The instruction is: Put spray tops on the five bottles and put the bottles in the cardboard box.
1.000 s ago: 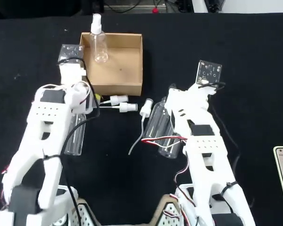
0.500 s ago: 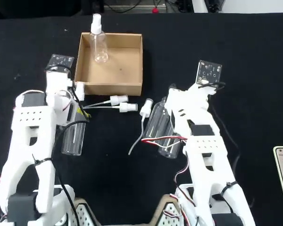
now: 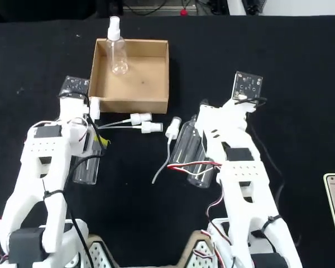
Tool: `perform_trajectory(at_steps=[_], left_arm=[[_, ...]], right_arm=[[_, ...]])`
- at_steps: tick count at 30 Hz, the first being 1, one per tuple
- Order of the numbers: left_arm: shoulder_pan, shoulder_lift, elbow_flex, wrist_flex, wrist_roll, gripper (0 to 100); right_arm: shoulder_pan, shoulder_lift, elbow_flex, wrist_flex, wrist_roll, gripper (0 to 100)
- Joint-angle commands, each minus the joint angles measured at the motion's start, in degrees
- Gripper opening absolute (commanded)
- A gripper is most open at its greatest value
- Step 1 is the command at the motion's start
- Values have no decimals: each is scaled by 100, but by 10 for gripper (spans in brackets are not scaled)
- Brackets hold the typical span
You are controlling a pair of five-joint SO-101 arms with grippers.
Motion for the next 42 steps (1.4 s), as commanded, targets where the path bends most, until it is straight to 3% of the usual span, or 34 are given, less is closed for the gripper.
perform_trajectory(at_steps=[1,8,22,27,35,42], left_arm=[[-22,-79,-66,-123,149,329],[-13,835,-382,-325,264,325],[-13,923,-646,-202,264,325],[-13,923,-611,-633,264,325],[-13,932,-585,-668,264,325],[-22,1477,-778,-633,264,324]], right_arm=[[79,-31,-277,-123,-44,194],[79,-31,-268,-123,-44,194],[79,-31,-268,-123,-44,194],[79,-31,-268,-123,-44,194],[79,-31,-268,-123,-44,194],[79,-31,-268,-123,-44,194]])
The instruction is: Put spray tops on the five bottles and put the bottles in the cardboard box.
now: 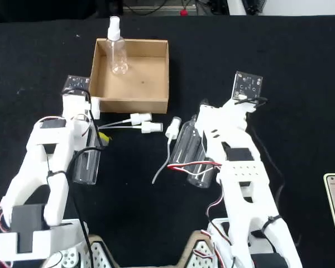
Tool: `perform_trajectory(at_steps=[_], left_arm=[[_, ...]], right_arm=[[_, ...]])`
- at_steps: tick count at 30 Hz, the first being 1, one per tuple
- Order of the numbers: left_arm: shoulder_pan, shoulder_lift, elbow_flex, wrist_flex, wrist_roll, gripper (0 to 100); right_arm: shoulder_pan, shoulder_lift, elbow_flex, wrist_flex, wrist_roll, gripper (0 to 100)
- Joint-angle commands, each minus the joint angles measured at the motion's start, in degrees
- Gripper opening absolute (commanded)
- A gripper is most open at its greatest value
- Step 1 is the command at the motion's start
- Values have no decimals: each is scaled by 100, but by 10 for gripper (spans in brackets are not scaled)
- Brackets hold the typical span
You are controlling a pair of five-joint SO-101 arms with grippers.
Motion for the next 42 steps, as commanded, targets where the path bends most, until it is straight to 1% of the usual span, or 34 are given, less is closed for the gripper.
perform_trajectory(at_steps=[1,11,21,26,28,40,42], left_arm=[[-40,149,-514,-26,44,324],[-4,237,-602,-26,26,324],[-4,237,-901,378,35,321],[119,237,-813,378,9,223],[224,237,-778,378,9,209],[215,211,-778,378,0,219],[198,176,-787,396,0,245]], right_arm=[[79,-31,-268,-123,-44,194],[79,-31,-268,-123,-44,194],[79,-31,-268,-123,-44,194],[79,-31,-268,-123,-44,194],[79,-31,-268,-123,-44,194],[79,-31,-268,-123,-44,194],[79,-31,-268,-123,-44,194]])
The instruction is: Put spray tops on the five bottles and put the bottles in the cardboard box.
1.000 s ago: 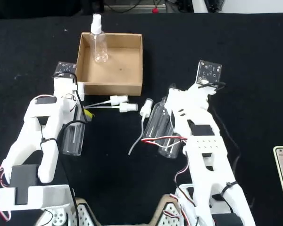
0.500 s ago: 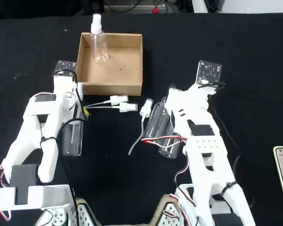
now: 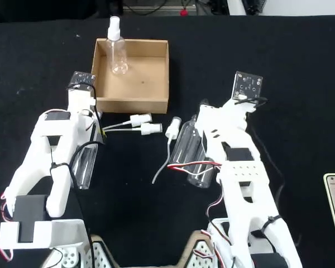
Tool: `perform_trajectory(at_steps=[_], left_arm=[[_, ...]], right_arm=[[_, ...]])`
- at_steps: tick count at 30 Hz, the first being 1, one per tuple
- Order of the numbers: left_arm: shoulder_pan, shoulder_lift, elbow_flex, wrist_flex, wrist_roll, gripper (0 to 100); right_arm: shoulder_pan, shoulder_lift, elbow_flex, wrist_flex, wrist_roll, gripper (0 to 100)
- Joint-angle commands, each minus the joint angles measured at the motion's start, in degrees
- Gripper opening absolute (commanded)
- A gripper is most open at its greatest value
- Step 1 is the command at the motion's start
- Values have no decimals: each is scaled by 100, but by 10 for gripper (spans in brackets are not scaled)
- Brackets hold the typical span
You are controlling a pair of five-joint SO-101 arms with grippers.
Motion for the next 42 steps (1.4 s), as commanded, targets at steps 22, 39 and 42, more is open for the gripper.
perform_trajectory(at_steps=[22,39,42], left_arm=[[-391,1029,-1578,1371,-220,296],[-374,290,-1596,1916,-1371,301],[-409,554,-1613,1978,-1538,301]], right_arm=[[88,-31,-268,-123,-44,194],[79,-31,-268,-123,-44,194],[79,-31,-268,-123,-44,194]])
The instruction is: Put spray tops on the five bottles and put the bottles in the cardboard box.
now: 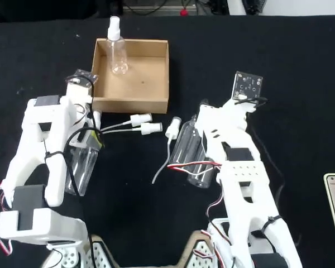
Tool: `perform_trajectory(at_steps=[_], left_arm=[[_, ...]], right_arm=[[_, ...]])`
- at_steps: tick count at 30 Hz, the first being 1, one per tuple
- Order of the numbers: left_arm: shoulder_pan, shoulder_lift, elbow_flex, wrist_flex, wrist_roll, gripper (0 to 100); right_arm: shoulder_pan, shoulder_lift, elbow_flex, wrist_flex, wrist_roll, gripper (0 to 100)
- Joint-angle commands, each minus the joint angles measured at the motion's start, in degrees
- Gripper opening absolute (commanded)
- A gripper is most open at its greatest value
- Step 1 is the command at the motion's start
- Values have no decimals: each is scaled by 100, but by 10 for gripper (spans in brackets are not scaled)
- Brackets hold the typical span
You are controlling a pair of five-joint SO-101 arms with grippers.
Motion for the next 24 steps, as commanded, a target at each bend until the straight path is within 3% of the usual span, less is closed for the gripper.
perform_trajectory(at_steps=[1,11,24], left_arm=[[-92,141,-295,44,-132,301],[-75,818,-637,141,-141,302],[-180,870,-1745,1371,-114,324]], right_arm=[[79,-31,-268,-123,-44,194],[79,-31,-268,-123,-44,194],[88,-31,-268,-123,-35,194]])
